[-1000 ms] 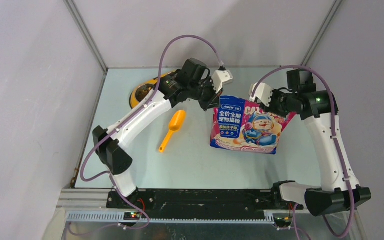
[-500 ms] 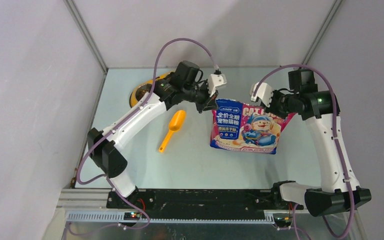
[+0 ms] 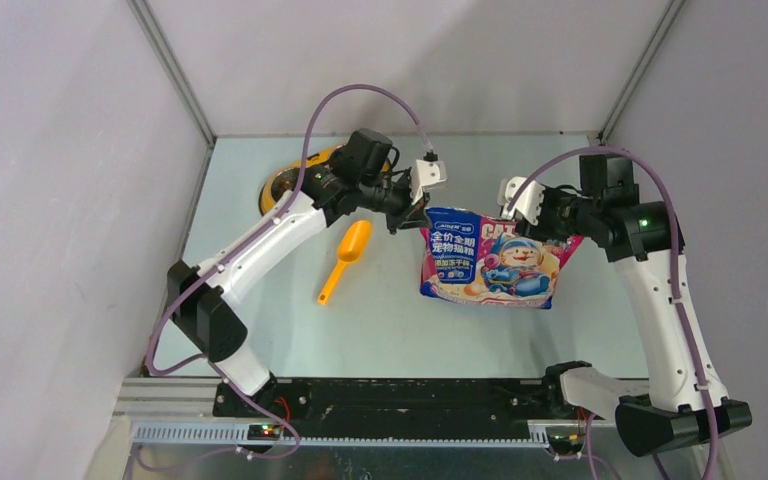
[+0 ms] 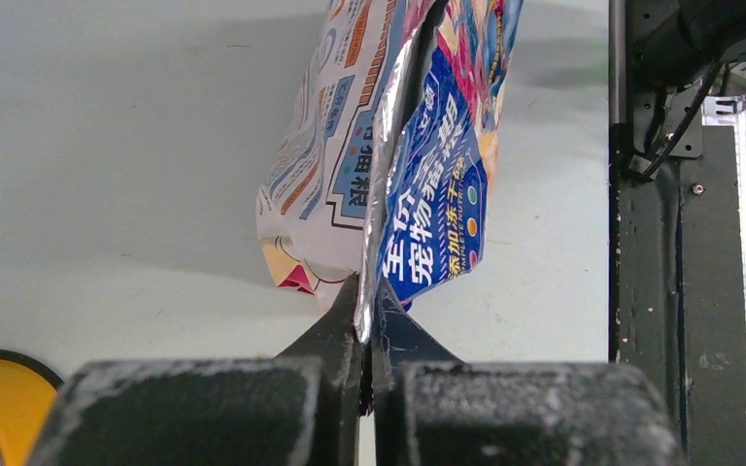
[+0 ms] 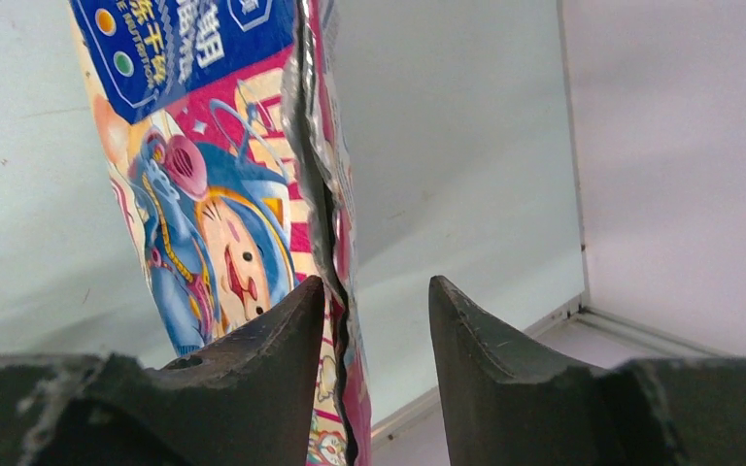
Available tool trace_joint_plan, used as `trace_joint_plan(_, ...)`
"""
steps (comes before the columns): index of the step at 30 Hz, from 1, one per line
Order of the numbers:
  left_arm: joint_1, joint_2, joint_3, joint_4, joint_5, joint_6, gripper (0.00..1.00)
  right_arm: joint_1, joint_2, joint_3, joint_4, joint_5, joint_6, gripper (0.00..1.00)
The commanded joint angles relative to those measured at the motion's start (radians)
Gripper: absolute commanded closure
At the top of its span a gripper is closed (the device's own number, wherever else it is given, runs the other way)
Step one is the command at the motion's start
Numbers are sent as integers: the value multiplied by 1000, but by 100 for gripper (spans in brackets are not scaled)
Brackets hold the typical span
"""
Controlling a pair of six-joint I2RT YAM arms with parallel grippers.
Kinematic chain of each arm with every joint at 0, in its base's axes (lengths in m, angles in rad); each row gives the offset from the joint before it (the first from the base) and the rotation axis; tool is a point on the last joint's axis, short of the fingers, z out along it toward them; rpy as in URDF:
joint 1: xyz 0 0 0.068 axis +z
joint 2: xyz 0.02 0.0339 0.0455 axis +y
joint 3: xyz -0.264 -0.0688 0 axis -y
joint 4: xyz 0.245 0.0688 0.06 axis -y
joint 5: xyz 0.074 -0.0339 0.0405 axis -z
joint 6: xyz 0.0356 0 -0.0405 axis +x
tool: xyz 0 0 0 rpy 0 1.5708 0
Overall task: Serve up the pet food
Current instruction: Close the pet food bag at the center of the board.
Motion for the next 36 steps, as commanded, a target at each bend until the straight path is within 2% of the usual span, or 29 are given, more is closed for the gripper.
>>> trace_joint_plan(1,24,-45,-19,-48,-10,16,100,22,-21,-11,46,-92,-14,54)
trace_joint_plan(5,25,-40,-18,-45,1,9,100,42,-31,-44,85,-86,4,57)
trace_joint_plan(9,25,-38,-20,-47,0,8,100,48,-42,-54,98,-94,10,66)
trace_joint_plan(11,24,-39,-20,-48,0,8,100,58,-46,-55,91,-92,10,72)
trace_joint_plan(16,24,-43,-19,-53,0,10,100,99,-49,-62,87,-13,14,99)
trace_joint_plan(17,24,-44,-18,-53,1,10,100,107,-48,-63,94,1,20,100)
trace_joint_plan(24,24,-59,-21,-75,4,26,100,123,-43,-64,120,91,32,100)
trace_joint_plan(27,25,-66,-29,-77,4,33,100,135,-36,-76,116,120,1,77)
trace_joint_plan(29,25,-70,-34,-75,1,36,100,155,-33,-87,128,149,-2,73)
trace_joint_plan(34,24,-74,-42,-72,3,38,100,207,-24,-107,160,242,12,72)
trace_joint_plan(36,24,-76,-41,-74,6,38,100,214,-20,-108,161,267,15,79)
